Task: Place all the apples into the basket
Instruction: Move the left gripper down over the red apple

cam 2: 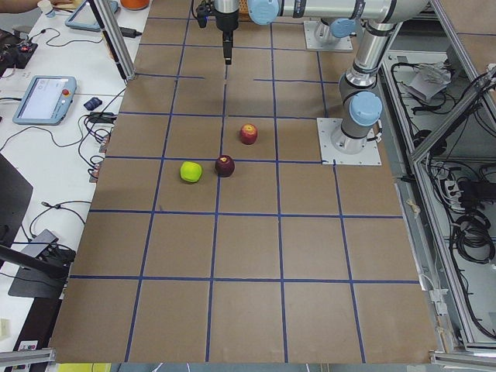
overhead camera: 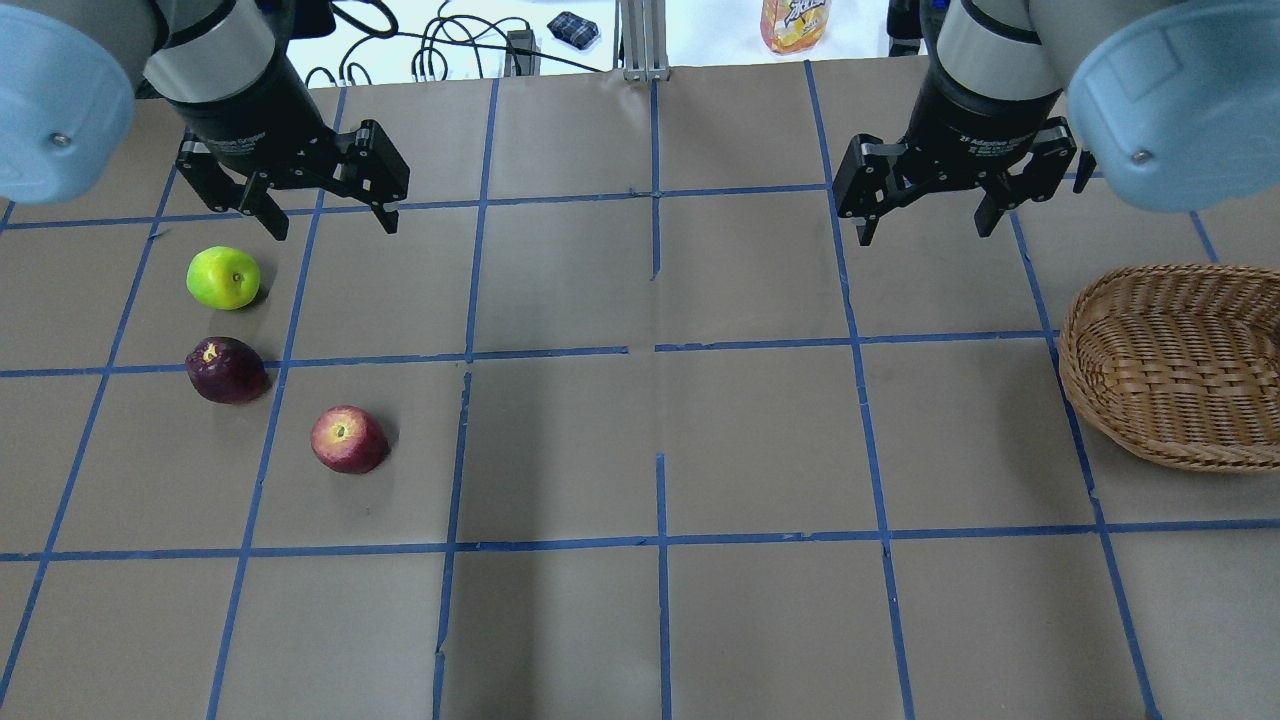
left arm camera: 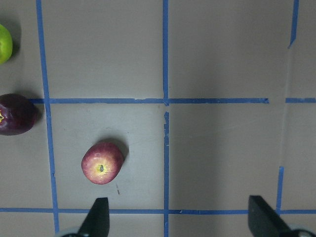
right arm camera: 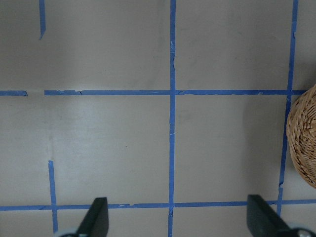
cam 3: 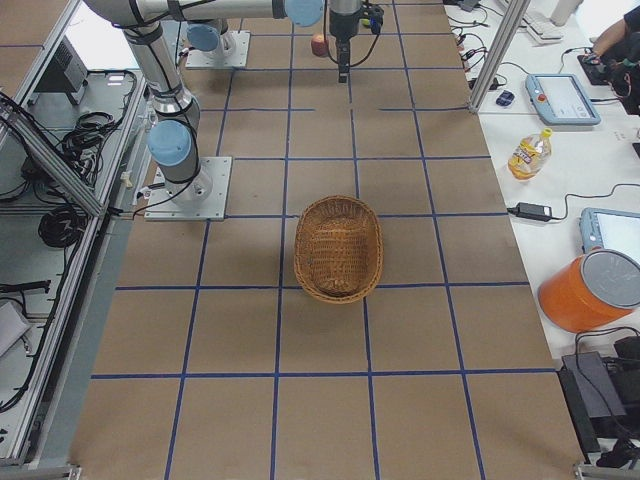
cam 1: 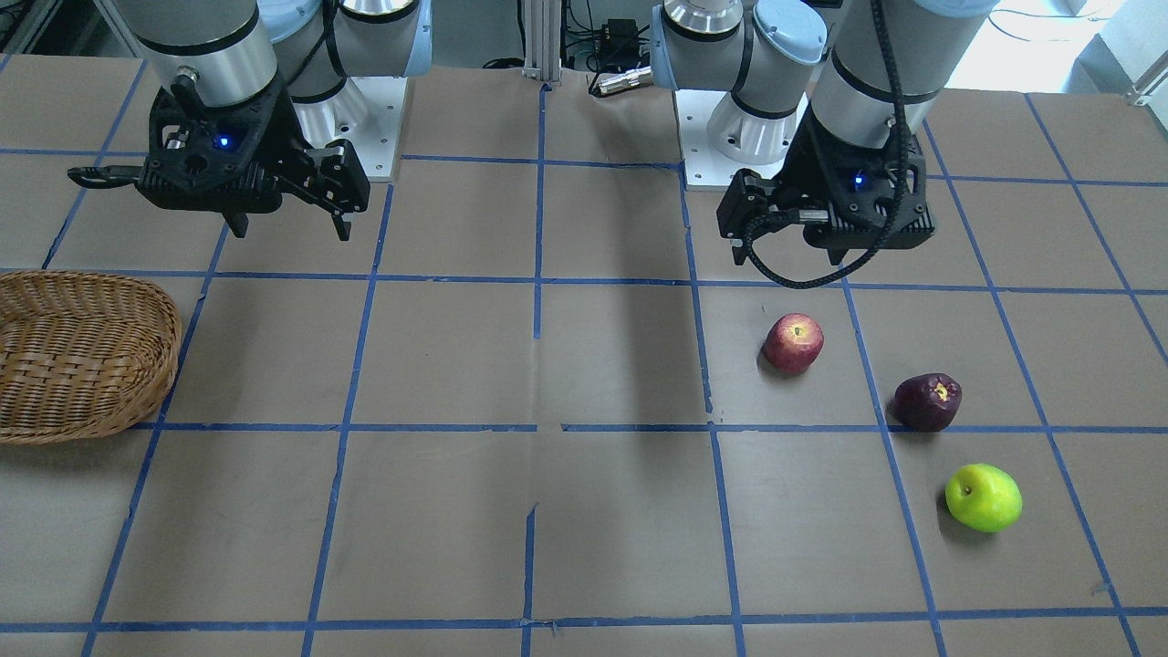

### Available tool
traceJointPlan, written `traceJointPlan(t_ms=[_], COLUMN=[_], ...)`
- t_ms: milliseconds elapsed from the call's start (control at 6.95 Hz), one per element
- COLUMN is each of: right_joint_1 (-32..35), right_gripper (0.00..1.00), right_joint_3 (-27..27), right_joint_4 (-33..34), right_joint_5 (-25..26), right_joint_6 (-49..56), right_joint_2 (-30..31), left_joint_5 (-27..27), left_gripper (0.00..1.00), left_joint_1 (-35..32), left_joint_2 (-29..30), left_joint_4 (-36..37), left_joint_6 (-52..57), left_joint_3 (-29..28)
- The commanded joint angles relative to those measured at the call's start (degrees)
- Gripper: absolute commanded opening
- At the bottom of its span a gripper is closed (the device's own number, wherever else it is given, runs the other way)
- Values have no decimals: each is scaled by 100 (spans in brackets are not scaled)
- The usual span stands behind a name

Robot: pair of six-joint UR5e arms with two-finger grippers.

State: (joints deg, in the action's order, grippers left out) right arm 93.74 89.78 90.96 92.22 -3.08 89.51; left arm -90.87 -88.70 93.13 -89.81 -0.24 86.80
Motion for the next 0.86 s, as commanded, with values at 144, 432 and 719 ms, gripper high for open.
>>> traceJointPlan(t_ms=[144, 432, 719], right_joint_1=[-5, 4, 4], right_gripper=[100, 100, 100], right_joint_3=[-5, -5, -5], right_joint_4=[237, 238, 238], right_joint_5=[-12, -11, -12], right_joint_6=[-9, -9, 0], right_joint_2=[-48, -48, -48], left_joint_5=[-115, -415, -118], left_gripper=[100, 100, 100], left_joint_1=[90, 1155, 1907], left_joint_2=[-76, 80, 423], left_joint_4=[-54, -28, 399], left_joint_6=[224, 1322, 2452], left_joint_3=[188, 311, 941])
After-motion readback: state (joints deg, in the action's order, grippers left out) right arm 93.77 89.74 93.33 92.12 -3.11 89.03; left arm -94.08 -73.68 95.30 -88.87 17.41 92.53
